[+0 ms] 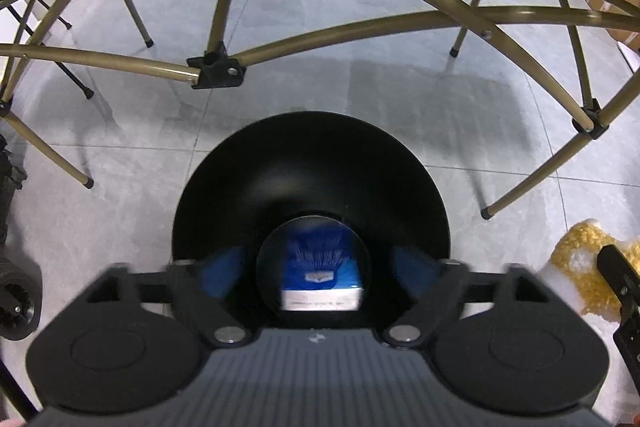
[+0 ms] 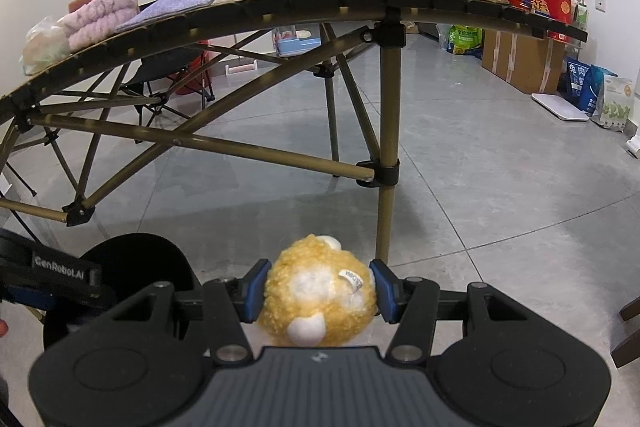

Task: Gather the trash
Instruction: 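Lower the tissue pack into the black bin and open the left tool, then lower the plush dog into the black bin and open the right tool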

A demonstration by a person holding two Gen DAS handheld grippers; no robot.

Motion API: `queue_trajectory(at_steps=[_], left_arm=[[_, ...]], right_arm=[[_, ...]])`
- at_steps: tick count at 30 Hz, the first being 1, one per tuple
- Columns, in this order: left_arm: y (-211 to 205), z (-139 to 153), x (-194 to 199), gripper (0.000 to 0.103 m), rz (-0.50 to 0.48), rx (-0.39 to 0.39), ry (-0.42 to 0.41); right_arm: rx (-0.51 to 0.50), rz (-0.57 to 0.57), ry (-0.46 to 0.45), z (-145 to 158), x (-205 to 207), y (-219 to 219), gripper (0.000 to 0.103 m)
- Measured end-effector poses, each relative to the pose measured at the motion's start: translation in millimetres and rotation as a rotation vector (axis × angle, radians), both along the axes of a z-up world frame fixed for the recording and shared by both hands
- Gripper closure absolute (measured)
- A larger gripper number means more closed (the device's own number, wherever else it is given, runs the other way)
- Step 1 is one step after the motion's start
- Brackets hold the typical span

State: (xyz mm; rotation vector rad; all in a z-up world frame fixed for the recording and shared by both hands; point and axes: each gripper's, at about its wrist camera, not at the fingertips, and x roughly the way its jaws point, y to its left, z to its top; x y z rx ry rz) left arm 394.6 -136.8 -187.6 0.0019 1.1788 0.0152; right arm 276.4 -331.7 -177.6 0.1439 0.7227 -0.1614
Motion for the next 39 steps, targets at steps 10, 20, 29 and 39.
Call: queue_trajectory(at_steps=[10,20,29,39], left_arm=[[3,6,-4,0.002,-0.005,0.021,-0.016],[16,17,-13,0.002,-0.003,0.026,-0.042],[40,32,-24,0.002,0.030,0.036,-0.080],[73,52,-37,0.002,0.063,0.032,-0.126]], right_arm=[[0.000,0.007,-0.005,1,-2,2,0.050],[-0.005,0.023,-0.026,11,-8,11,0.050],[-0.002,0.056,-0.067,31,-8,29,0.050],[0.005,0.105,-0.114,50,-2,61,0.050]])
